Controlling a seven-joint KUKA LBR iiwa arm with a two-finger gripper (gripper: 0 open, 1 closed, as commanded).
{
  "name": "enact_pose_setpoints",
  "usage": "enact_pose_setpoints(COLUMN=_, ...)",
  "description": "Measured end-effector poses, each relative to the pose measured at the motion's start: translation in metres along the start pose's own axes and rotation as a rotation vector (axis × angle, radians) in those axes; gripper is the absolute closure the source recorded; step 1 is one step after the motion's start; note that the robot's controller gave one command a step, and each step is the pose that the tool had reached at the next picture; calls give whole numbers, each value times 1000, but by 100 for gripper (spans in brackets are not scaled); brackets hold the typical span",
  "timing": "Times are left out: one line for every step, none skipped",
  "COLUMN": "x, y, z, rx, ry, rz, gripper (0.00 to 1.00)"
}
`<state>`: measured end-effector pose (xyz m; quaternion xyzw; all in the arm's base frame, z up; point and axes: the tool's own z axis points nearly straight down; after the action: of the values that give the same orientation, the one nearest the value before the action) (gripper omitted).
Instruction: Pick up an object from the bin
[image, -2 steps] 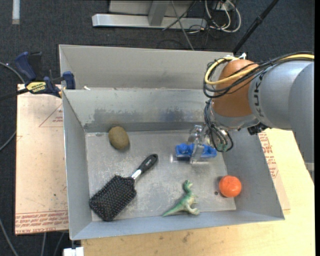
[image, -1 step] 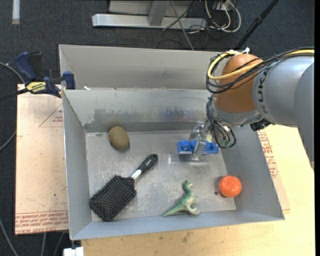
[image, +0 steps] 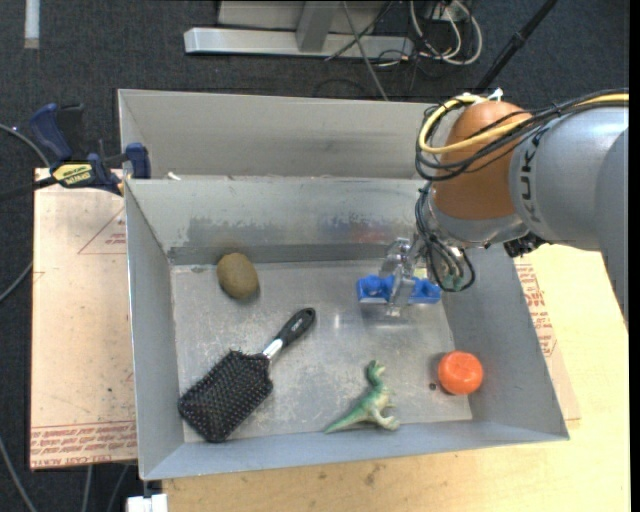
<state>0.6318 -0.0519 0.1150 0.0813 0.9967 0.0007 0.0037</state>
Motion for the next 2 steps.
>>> enact_pose_setpoints(x=0, y=0, z=-7, rx=0, ry=1, rz=0, gripper=100)
enact_pose_setpoints(x=0, y=0, z=-16, rx=0, ry=3, rz=0, gripper=100)
